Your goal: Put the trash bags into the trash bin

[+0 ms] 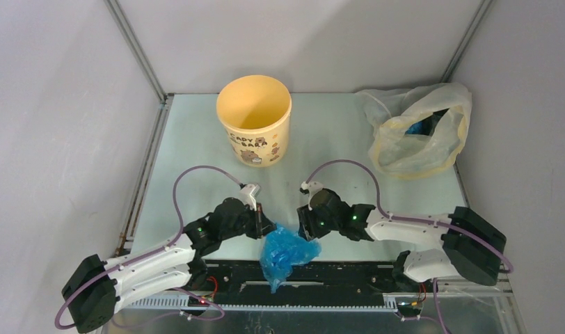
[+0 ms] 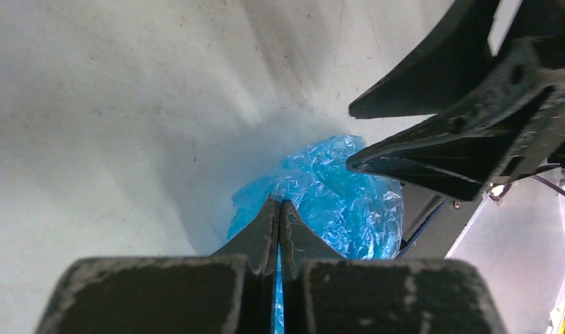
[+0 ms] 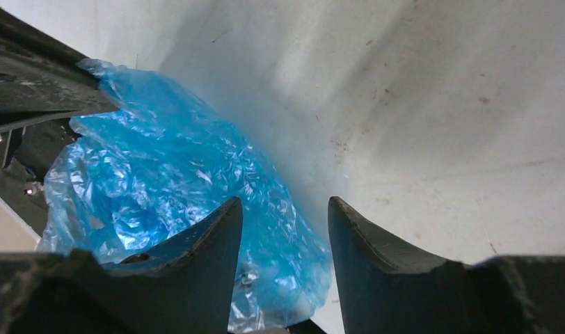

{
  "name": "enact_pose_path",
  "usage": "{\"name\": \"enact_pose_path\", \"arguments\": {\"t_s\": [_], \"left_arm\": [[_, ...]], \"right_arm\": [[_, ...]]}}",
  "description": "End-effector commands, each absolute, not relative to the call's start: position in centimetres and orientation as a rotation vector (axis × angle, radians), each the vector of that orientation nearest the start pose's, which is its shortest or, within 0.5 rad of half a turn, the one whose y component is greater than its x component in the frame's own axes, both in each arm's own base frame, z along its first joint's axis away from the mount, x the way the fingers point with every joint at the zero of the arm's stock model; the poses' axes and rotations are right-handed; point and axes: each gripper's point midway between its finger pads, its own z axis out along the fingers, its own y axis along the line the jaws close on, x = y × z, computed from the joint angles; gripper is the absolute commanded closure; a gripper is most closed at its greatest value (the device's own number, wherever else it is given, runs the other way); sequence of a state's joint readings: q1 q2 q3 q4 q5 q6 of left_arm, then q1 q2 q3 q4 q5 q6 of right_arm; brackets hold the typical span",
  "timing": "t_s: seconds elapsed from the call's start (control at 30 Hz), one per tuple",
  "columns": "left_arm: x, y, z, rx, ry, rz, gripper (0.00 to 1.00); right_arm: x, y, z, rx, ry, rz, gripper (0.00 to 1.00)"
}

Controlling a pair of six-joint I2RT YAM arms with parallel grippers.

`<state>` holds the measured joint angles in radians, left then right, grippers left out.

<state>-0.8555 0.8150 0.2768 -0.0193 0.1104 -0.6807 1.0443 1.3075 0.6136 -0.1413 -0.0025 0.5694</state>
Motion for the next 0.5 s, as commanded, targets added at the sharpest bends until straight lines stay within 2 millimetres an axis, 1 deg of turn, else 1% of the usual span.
{"name": "enact_pose_path", "arguments": {"t_s": [0.0,0.07,0.1,0.2,0.23,0.27,0.33,0.47], "left_arm": [[14.4,-24.4,8.9,0.305,2.219,-1.039,1.00],[14.5,-24.4,9.2,0.306,2.211,-1.040,1.00],[14.6,-24.4,9.3,0.307,2.207,-1.039,1.00],[15.1,-24.2,9.8,0.281,2.192,-1.018,1.00],[15.7,-23.9,10.0,0.244,2.179,-0.988,0.99],[16.1,-23.2,9.6,0.205,2.194,-0.939,0.98],[17.0,-21.9,9.7,0.141,2.192,-0.851,0.95],[18.3,-19.5,9.7,0.059,2.205,-0.682,0.90]], "right_arm": [[14.5,30.9,5.1,-0.615,2.451,0.795,0.50],[14.2,31.1,4.5,-0.630,2.469,0.807,0.61],[14.1,31.2,4.2,-0.635,2.480,0.812,0.70],[14.0,31.0,4.1,-0.634,2.489,0.806,0.91],[14.2,30.6,4.3,-0.620,2.489,0.785,0.99],[14.5,30.2,4.6,-0.597,2.484,0.757,1.00],[15.6,28.8,5.3,-0.526,2.469,0.677,1.00],[17.9,24.6,6.9,-0.345,2.450,0.514,1.00]]}}
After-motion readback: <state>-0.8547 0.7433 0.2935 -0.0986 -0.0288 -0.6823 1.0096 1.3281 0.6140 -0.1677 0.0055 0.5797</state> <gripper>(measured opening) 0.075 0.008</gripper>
